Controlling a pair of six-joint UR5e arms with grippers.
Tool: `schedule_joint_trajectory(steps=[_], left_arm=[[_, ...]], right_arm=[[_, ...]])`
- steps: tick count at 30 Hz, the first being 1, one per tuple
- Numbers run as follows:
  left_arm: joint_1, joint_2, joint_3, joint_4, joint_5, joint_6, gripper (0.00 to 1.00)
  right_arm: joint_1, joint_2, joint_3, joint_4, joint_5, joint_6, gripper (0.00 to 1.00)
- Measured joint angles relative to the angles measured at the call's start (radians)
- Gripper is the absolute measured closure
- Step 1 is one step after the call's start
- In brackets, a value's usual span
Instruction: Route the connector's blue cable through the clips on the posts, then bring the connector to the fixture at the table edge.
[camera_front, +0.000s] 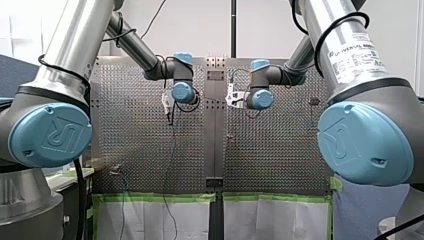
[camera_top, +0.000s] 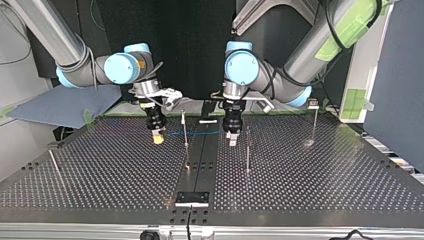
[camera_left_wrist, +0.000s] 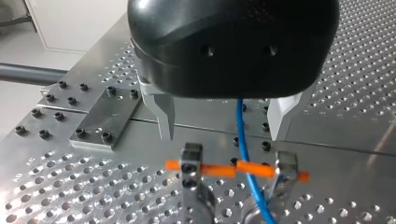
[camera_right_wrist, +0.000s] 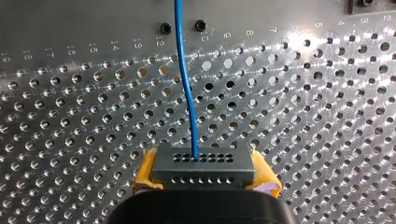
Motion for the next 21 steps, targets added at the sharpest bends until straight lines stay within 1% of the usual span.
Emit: schedule_joint_trajectory(steps=[8,12,15,16,17,18,19,20,21], left_arm=[[-0.002,0.000,0.000,-0.012,-0.010,0.005,0.02],[-0.003,0.000,0.000,-0.006,-0.037,0.011,0.02],[-0.004,0.000,0.000,0.005,-0.054,0.006,0.02],[-0.005,0.000,0.000,0.009,-0.057,0.003,0.22],[-0.006,0.000,0.000,0.011,-0.058,0.001,0.35],[-0.007,0.000,0.000,0.013,-0.059,0.000,0.35],[-0.008,0.000,0.000,0.015,-0.059,-0.002,0.56],[-0.009,0.000,0.000,0.015,-0.059,-0.003,0.71],[-0.010,0.000,0.000,0.016,-0.060,-0.004,0.71]], right_arm=[[0.000,0.000,0.000,0.004,0.000,0.000,1.00],[0.000,0.000,0.000,0.006,0.003,0.000,1.00],[-0.001,0.000,0.000,0.007,0.003,0.000,1.00],[-0.001,0.000,0.000,0.007,0.003,0.000,1.00],[0.000,0.000,0.000,0.007,0.003,0.000,1.00],[0.000,0.000,0.000,0.007,0.003,0.000,1.00],[0.000,0.000,0.000,0.007,0.003,0.000,1.00],[0.000,0.000,0.000,0.007,0.003,0.000,1.00],[-0.001,0.000,0.000,0.007,0.003,0.000,1.00]])
